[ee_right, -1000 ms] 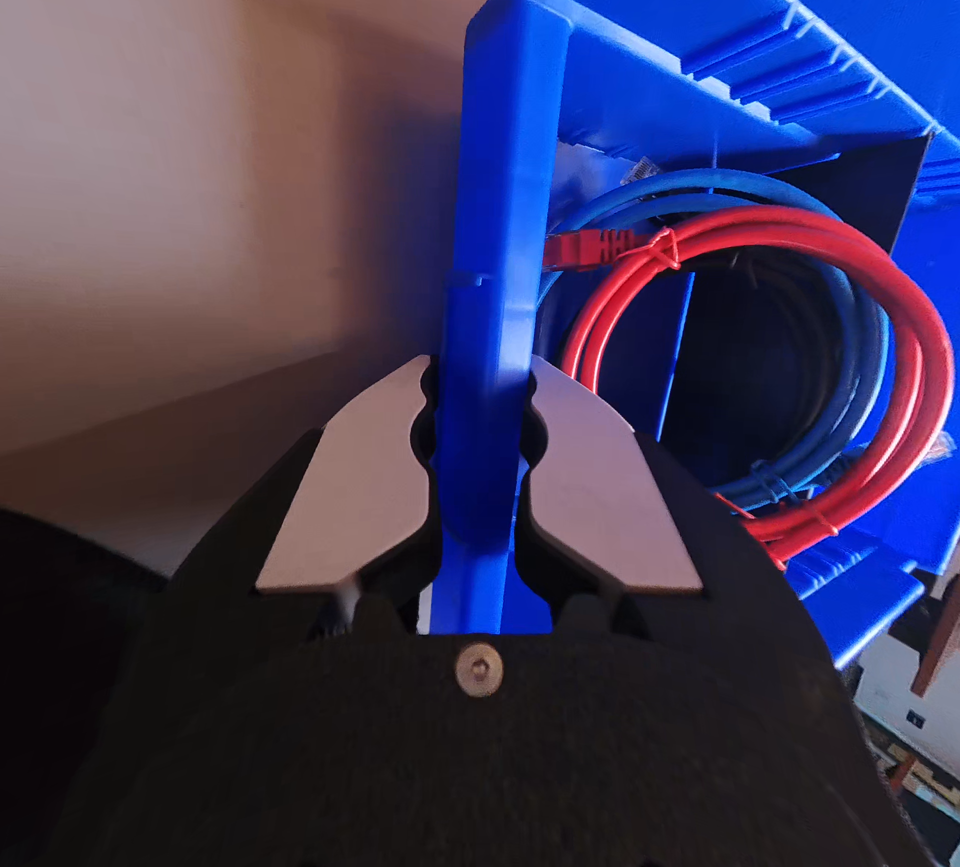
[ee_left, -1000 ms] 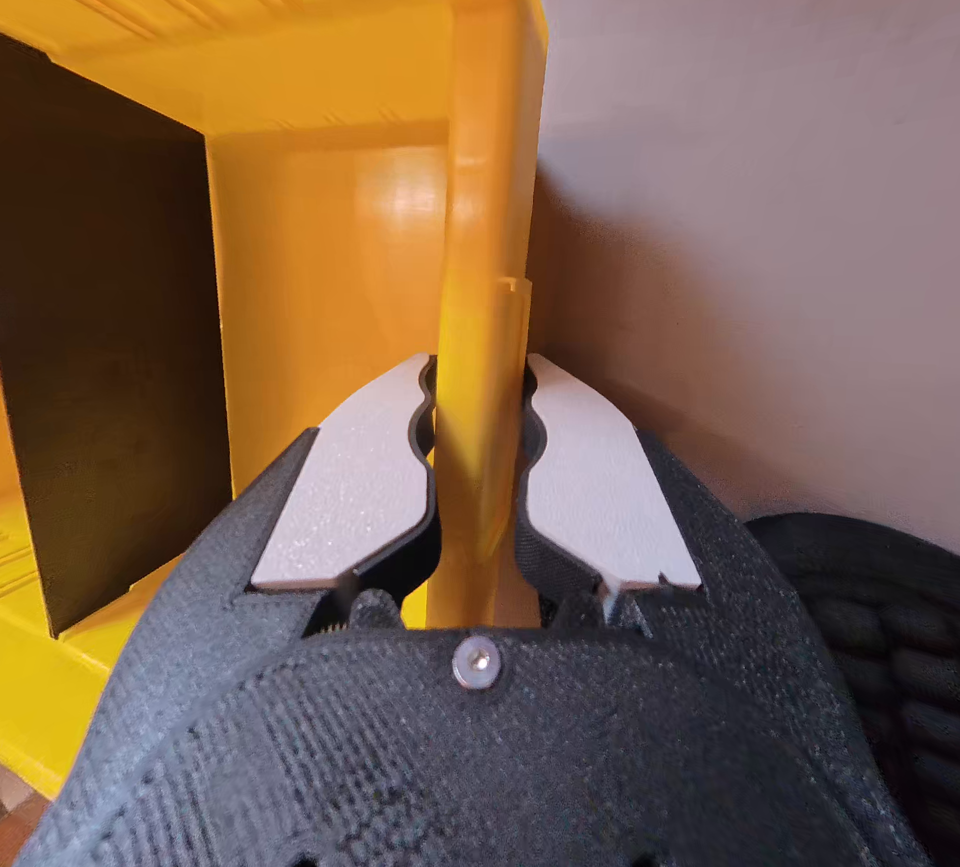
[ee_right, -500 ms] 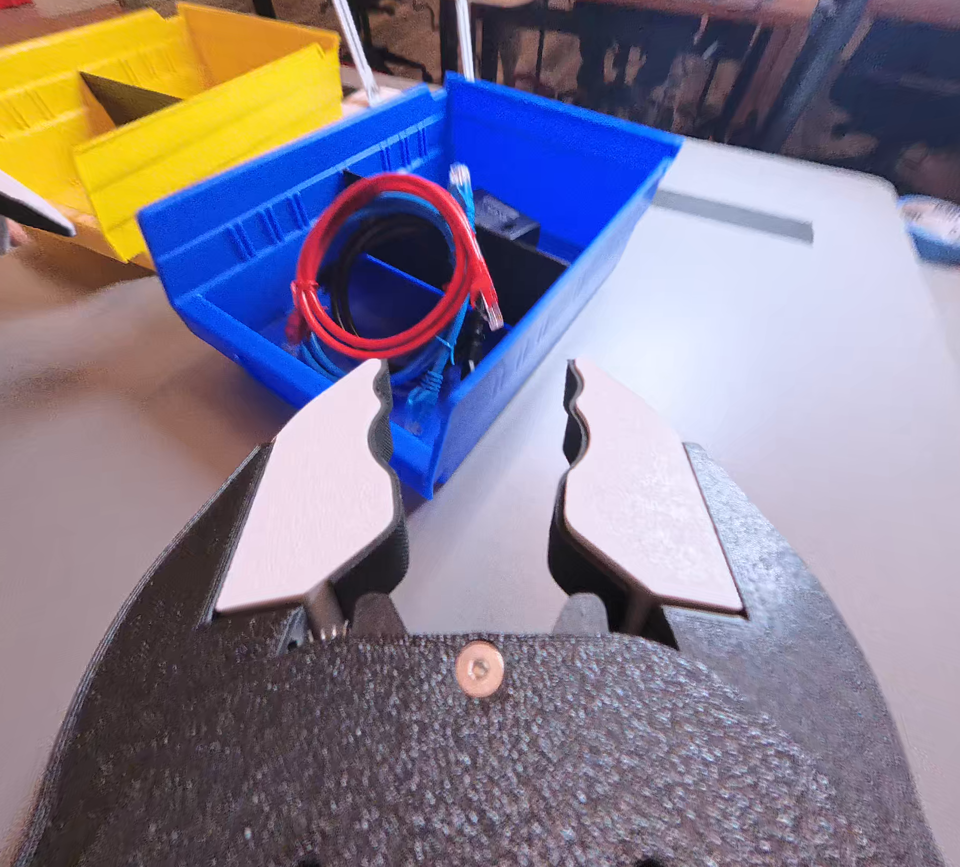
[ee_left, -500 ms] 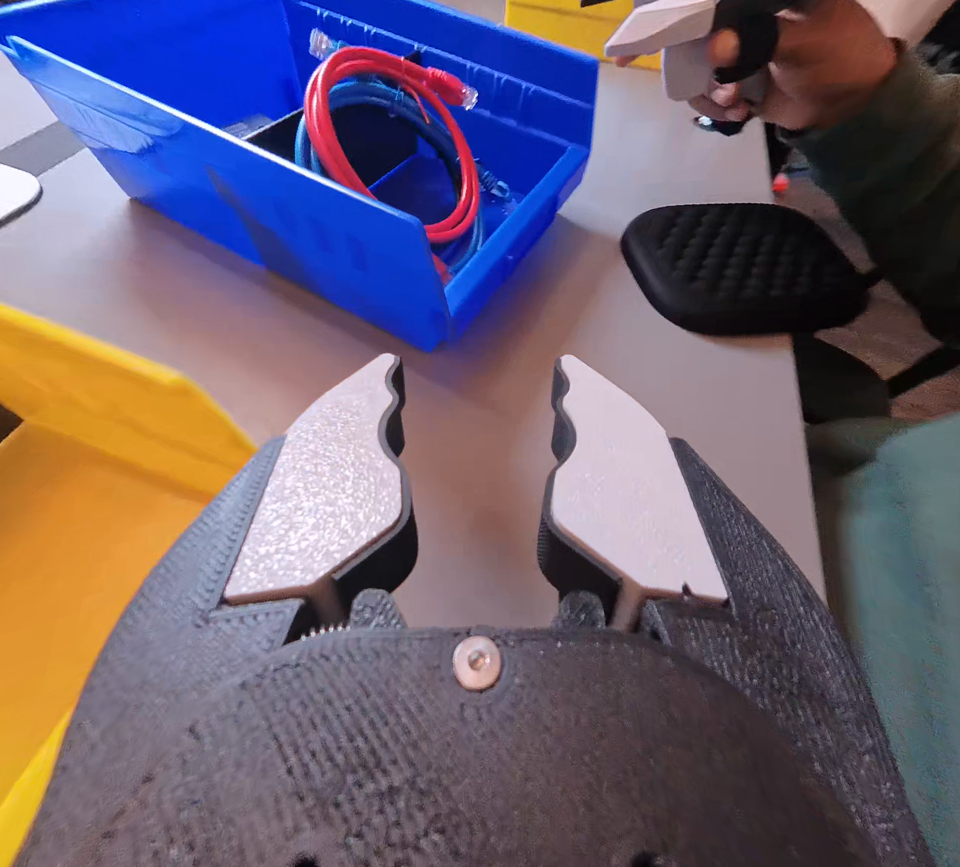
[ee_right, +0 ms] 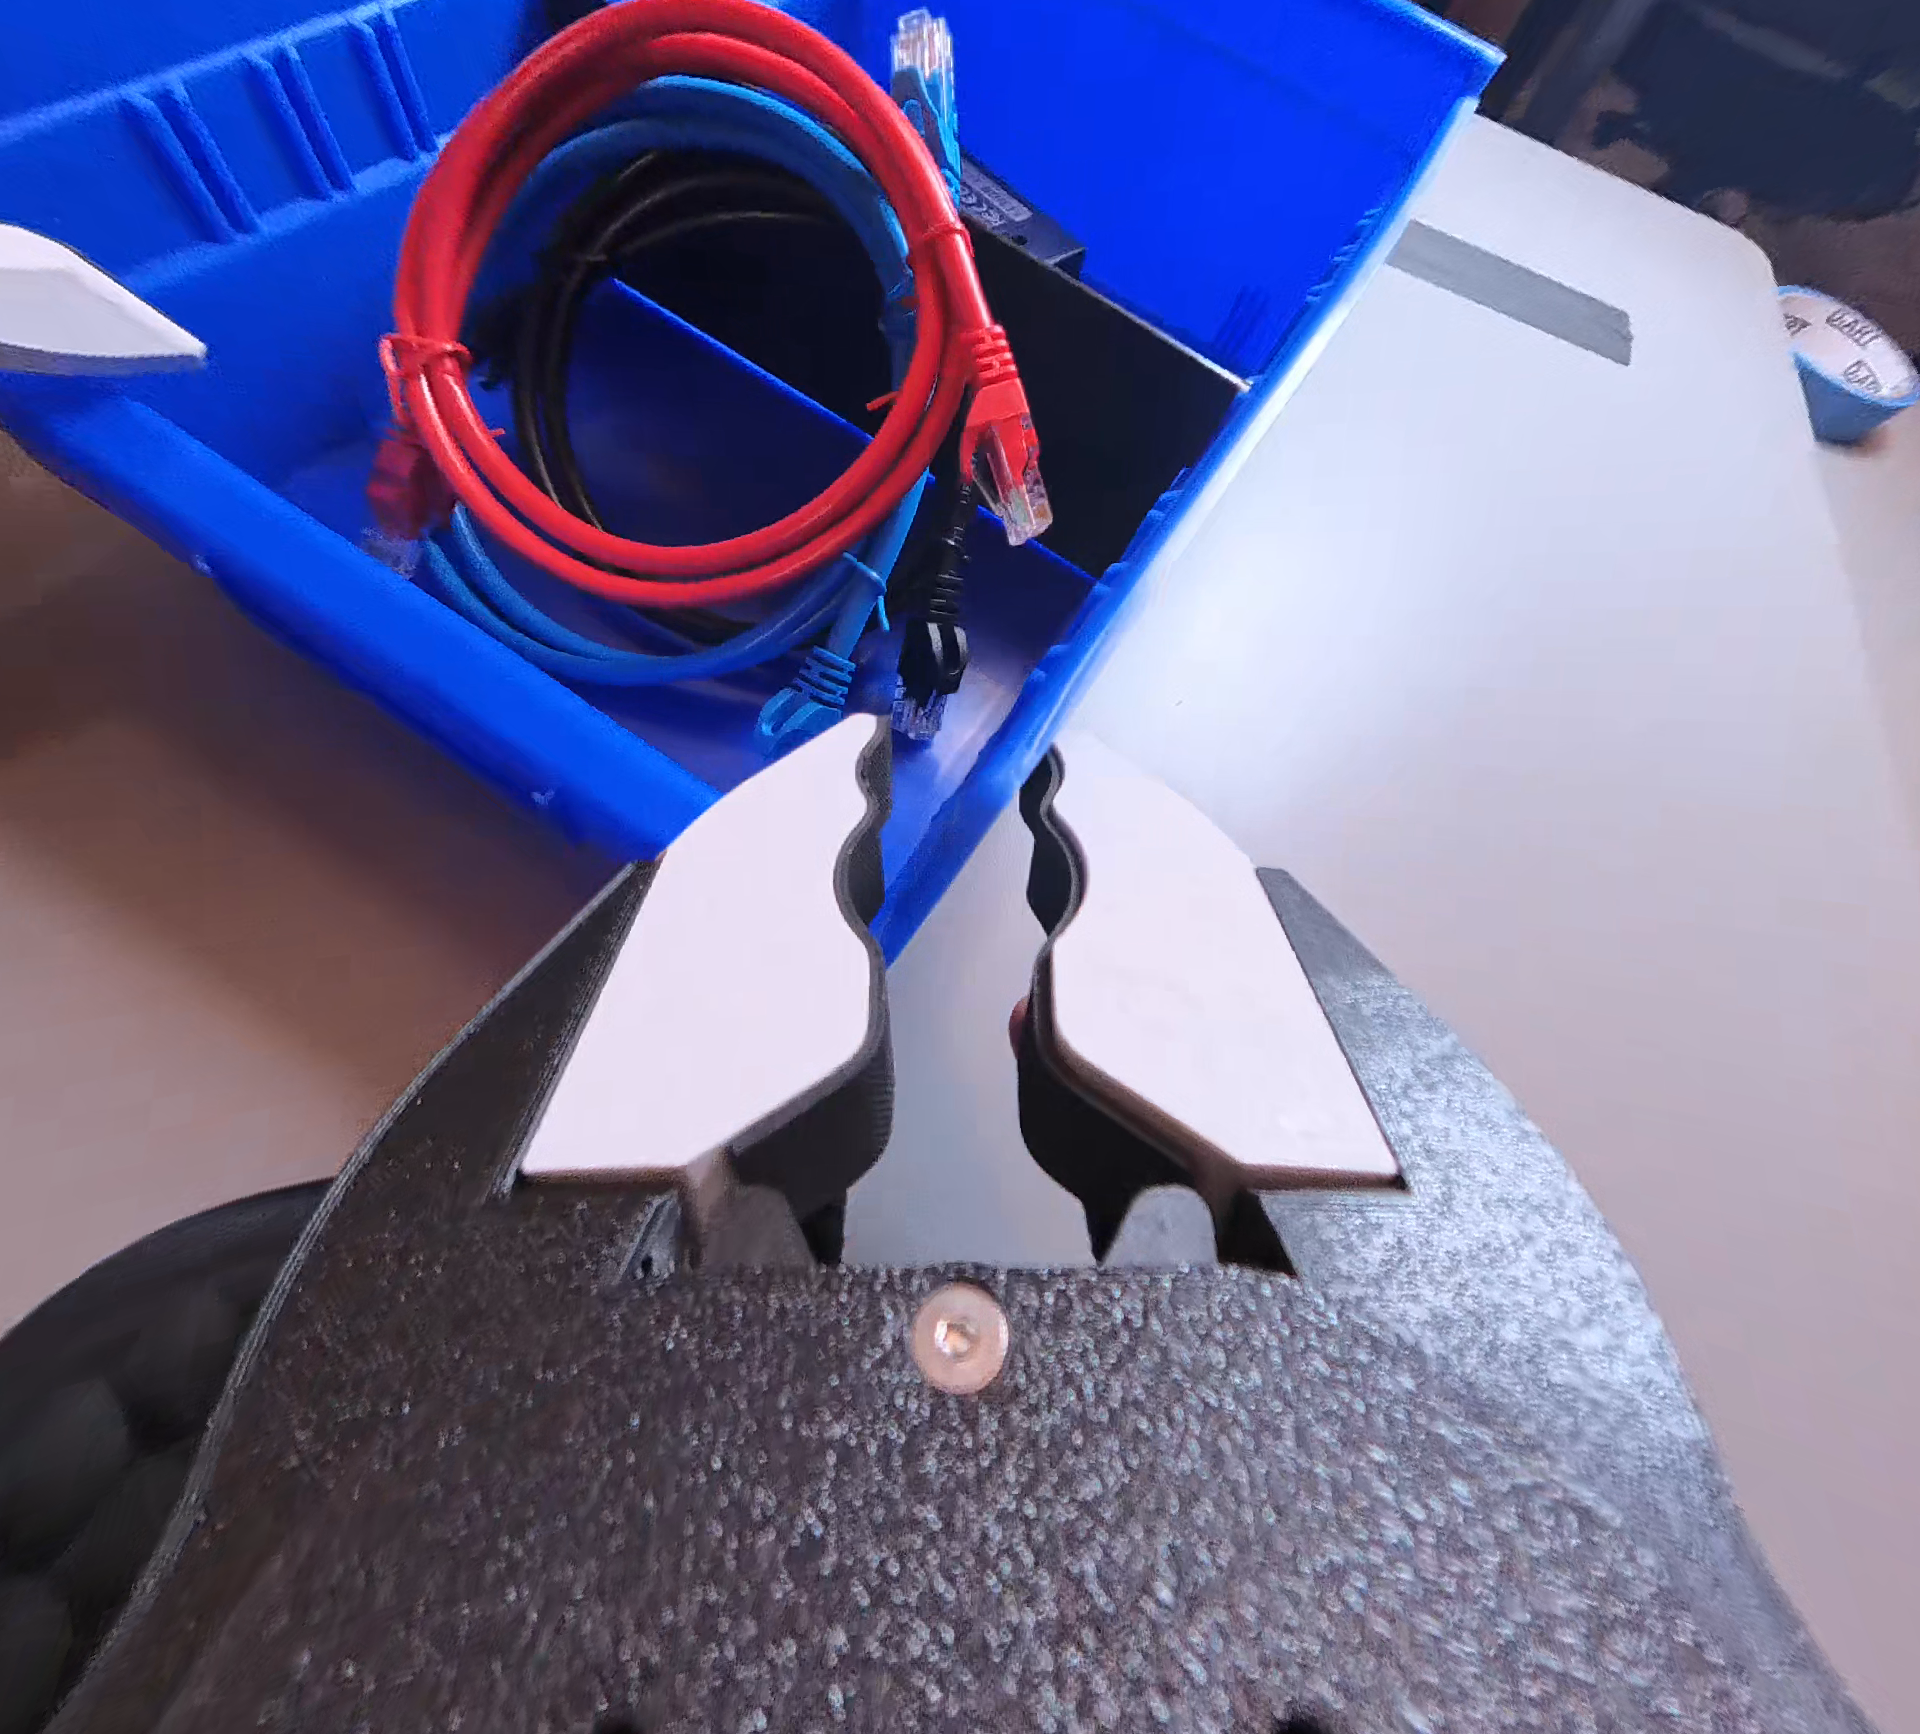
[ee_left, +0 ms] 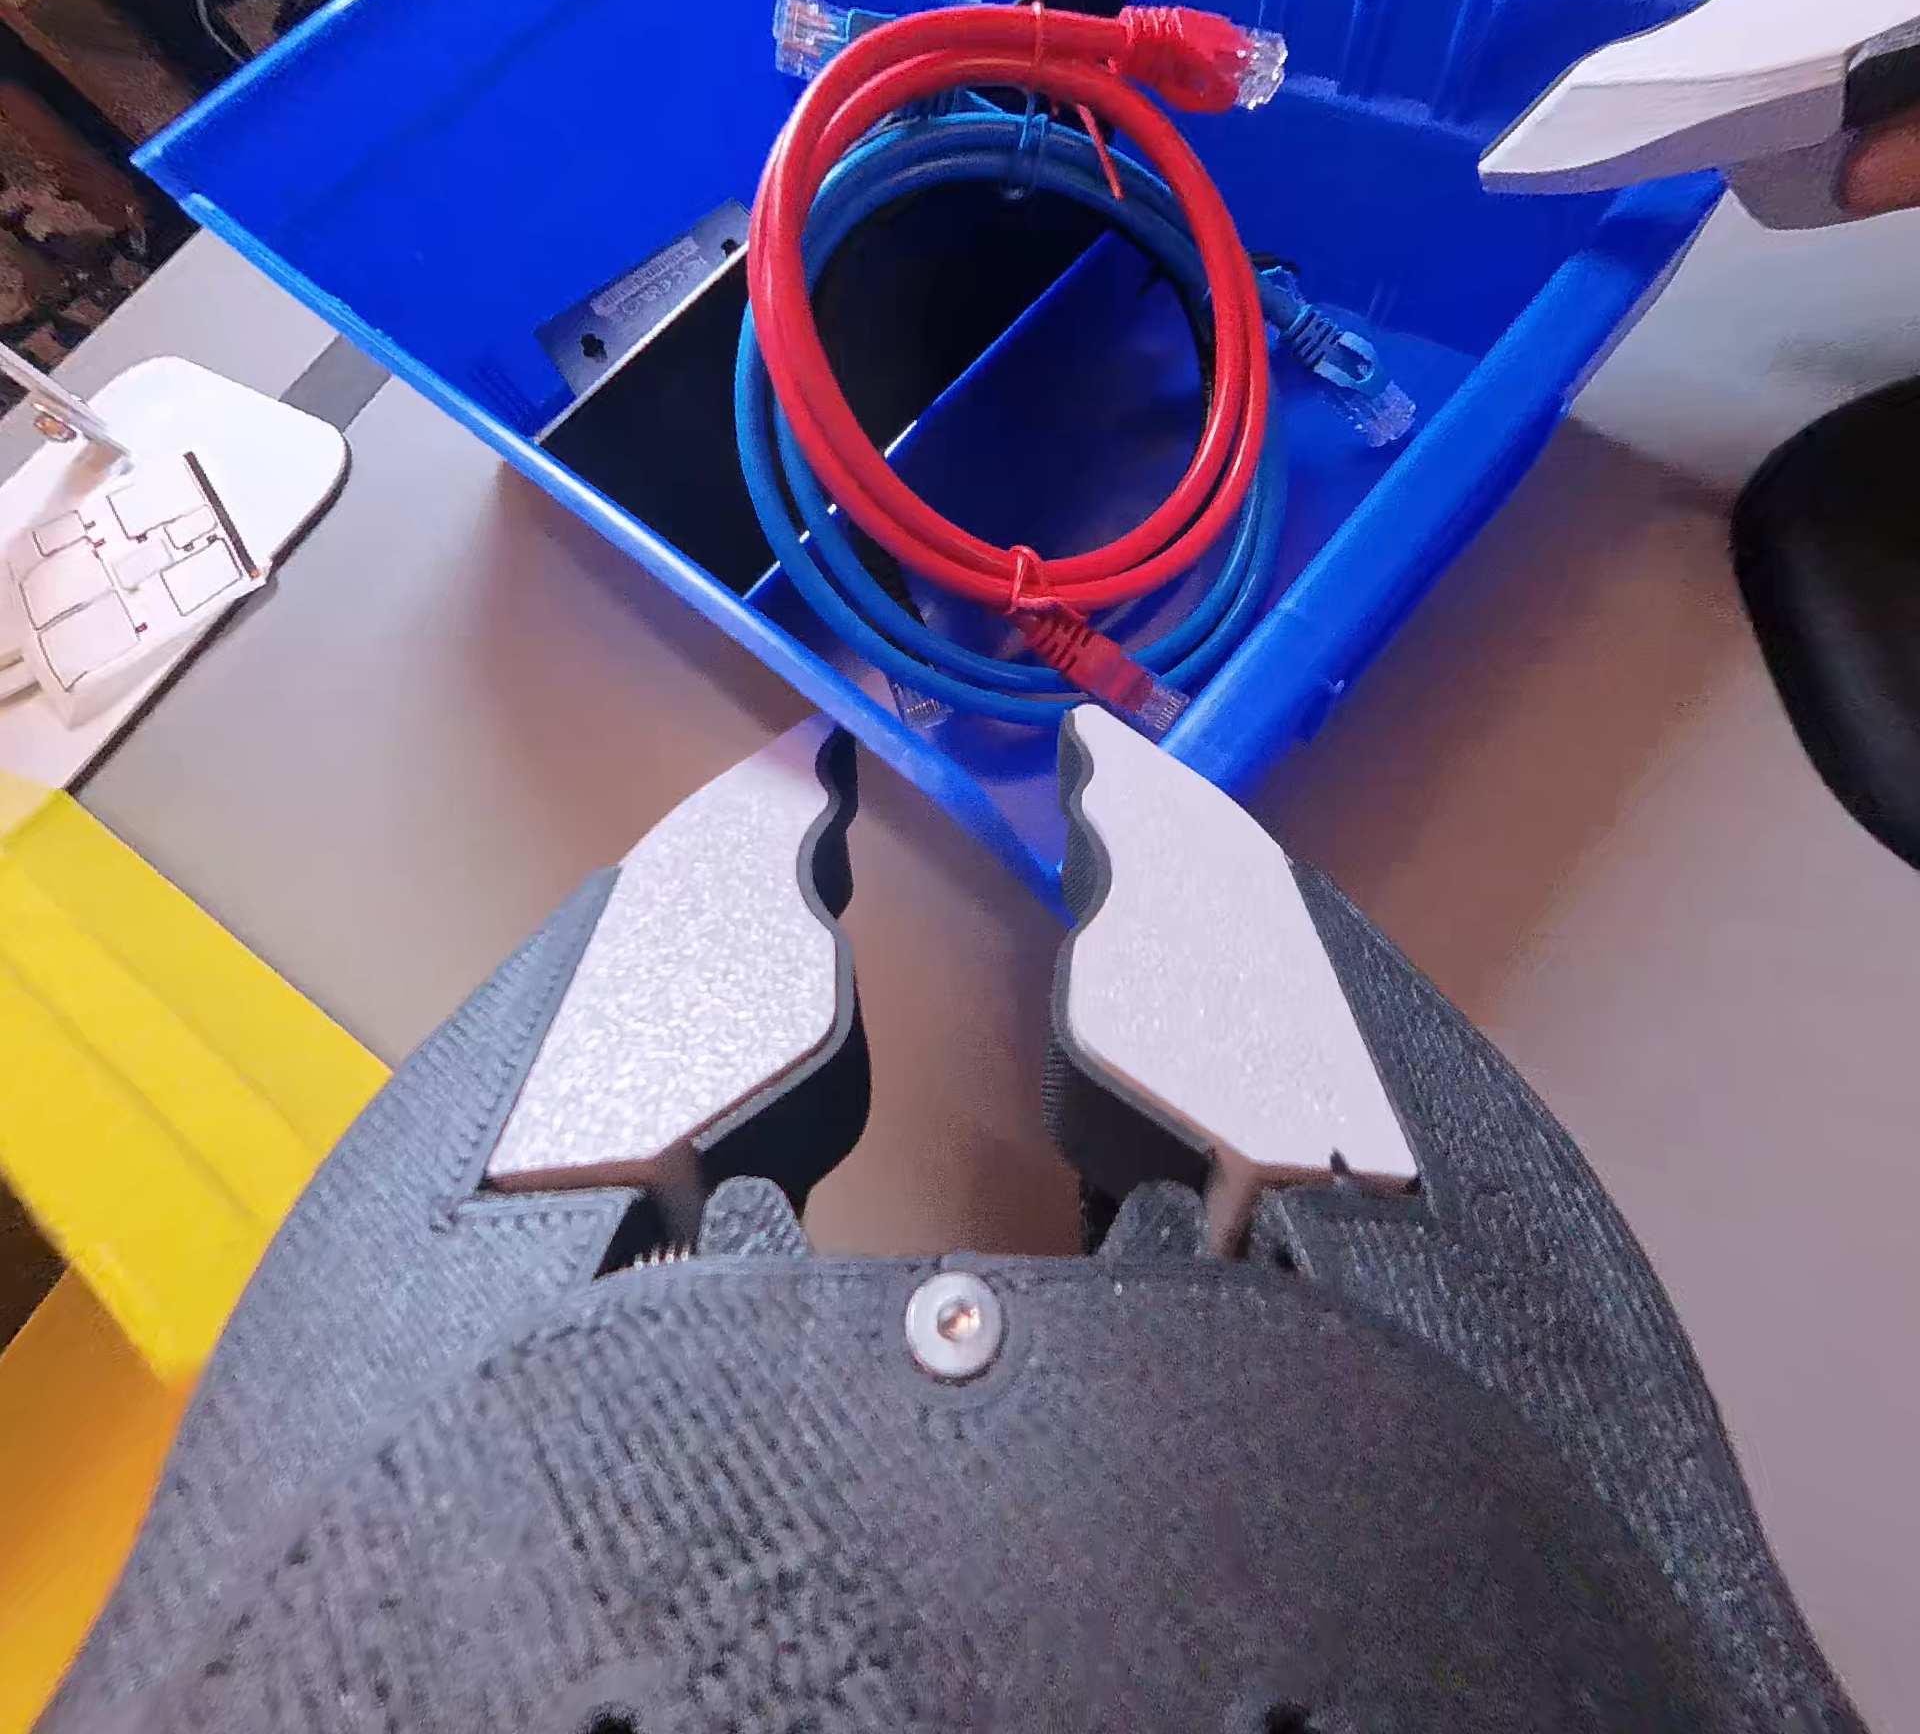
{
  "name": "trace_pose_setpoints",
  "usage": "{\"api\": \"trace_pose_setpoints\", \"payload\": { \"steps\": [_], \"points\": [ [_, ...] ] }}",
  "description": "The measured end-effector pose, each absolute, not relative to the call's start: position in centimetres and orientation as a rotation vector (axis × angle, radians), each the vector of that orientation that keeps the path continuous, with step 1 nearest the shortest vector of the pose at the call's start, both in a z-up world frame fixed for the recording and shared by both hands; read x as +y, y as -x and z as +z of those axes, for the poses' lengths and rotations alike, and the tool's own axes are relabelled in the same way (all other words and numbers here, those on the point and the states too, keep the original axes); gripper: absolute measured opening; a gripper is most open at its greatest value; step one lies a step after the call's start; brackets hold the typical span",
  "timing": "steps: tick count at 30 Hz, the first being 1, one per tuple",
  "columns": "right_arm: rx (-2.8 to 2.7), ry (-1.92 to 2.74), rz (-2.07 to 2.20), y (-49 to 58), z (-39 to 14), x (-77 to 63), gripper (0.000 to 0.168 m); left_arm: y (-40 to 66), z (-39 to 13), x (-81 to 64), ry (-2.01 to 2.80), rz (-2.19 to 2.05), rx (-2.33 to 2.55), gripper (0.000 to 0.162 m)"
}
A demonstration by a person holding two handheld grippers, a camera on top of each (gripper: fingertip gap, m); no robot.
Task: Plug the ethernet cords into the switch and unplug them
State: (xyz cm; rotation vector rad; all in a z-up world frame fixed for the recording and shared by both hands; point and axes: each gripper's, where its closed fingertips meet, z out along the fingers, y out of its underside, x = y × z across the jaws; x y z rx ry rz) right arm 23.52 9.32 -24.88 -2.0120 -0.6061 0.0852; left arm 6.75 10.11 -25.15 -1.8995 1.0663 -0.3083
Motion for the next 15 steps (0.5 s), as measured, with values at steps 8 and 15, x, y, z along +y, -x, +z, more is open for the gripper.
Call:
{"api": "trace_pose_setpoints", "payload": {
  "steps": [8, 15],
  "points": [
    [-0.559, 1.751, 0.231, -18.9, -17.2, 2.0, 0.016, -1.7, -15.6, 2.5, 1.68, -0.198, 1.009, 0.025],
    [-0.777, 1.454, 0.374, -5.4, -9.8, -2.6, 0.018, 11.5, -7.2, -5.8, 1.613, 0.042, 0.857, 0.026]
  ]
}}
